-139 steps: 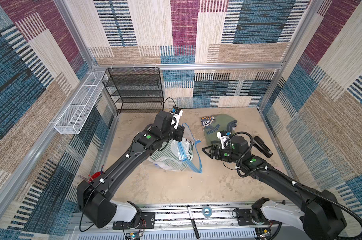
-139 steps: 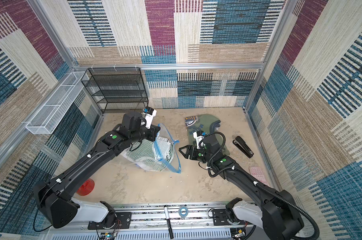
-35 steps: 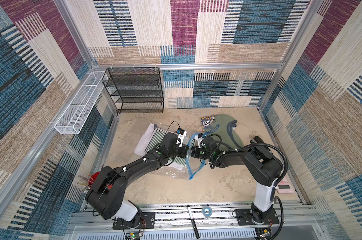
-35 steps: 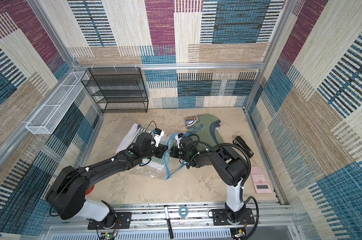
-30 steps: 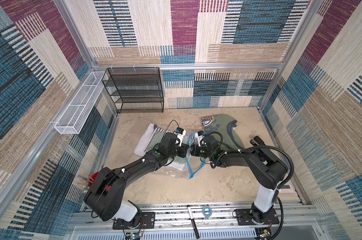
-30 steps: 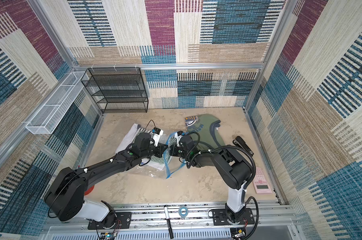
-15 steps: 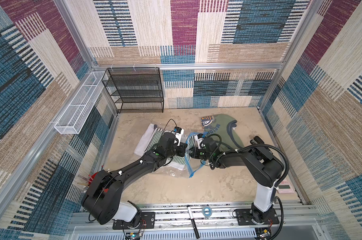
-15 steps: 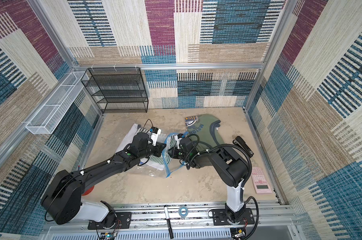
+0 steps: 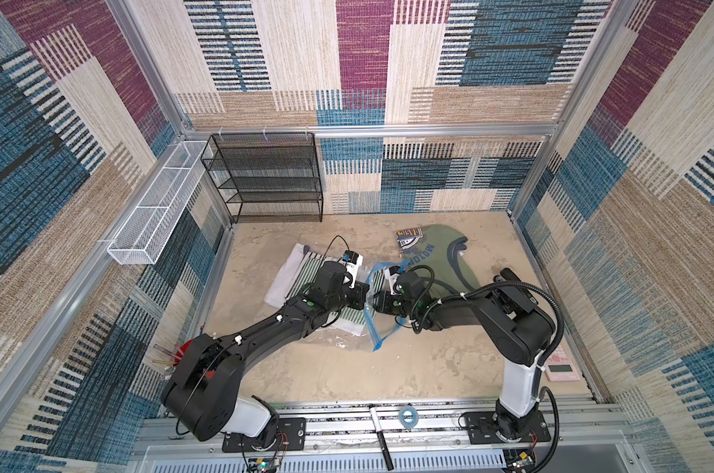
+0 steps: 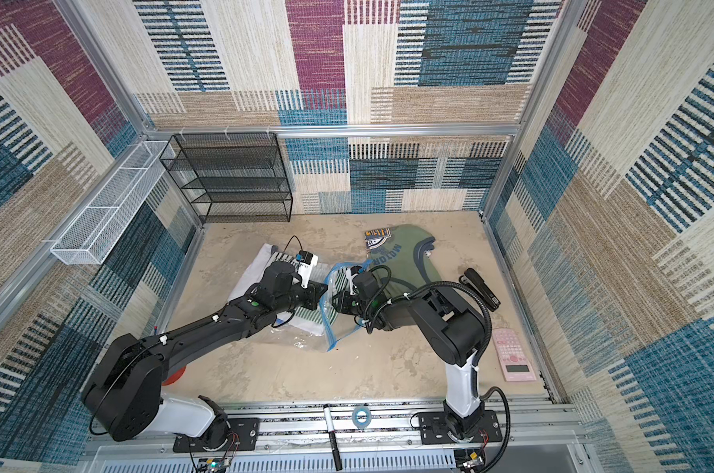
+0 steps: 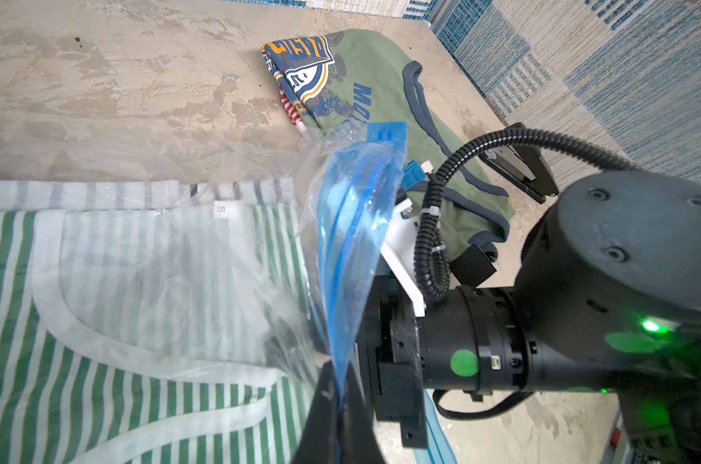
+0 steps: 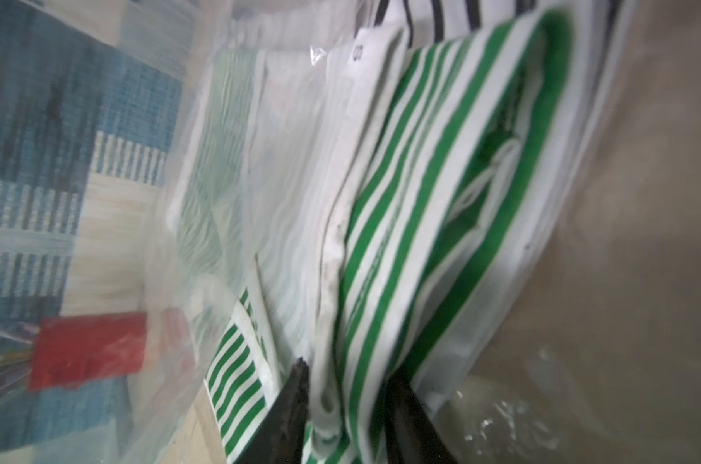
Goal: Take the tank top out of the vacuum bag
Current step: Take out the tank top from the vacuum bag.
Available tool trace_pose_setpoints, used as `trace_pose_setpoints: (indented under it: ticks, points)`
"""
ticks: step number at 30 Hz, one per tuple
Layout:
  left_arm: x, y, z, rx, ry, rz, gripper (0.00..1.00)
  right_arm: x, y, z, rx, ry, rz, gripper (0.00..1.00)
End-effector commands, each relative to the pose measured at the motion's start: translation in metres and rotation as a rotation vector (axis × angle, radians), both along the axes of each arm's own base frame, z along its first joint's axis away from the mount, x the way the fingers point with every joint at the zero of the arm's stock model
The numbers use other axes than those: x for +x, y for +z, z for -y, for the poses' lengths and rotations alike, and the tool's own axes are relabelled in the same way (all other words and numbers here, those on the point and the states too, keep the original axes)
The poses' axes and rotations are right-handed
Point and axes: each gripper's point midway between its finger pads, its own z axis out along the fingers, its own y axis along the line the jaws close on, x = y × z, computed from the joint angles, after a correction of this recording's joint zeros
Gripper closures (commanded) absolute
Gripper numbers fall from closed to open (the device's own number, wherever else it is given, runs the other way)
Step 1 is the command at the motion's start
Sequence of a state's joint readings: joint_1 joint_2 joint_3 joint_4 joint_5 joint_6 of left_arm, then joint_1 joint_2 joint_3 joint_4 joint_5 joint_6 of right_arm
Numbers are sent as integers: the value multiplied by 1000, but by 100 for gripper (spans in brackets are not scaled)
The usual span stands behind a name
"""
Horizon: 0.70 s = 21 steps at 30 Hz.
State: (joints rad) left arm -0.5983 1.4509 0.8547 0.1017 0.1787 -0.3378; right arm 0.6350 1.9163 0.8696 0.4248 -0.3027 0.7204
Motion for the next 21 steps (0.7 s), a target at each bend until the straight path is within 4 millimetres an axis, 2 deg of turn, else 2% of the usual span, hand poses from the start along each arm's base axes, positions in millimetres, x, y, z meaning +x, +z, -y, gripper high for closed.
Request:
trace_pose_setpoints:
  ticks: [1,11,18,21]
  points:
    - [3,0,1,6,2,4,100,7,-1,7,-41,-34,15,66]
    - [2,0,1,13,-4,0,100,17,0,17,-78,-79,20,67]
    - [2,0,0,12,-4,0,100,18,-6,17,-98,-79,9,67]
    - [1,0,0,13,-6,0,100,19,-5,9,-81,-47,7,67]
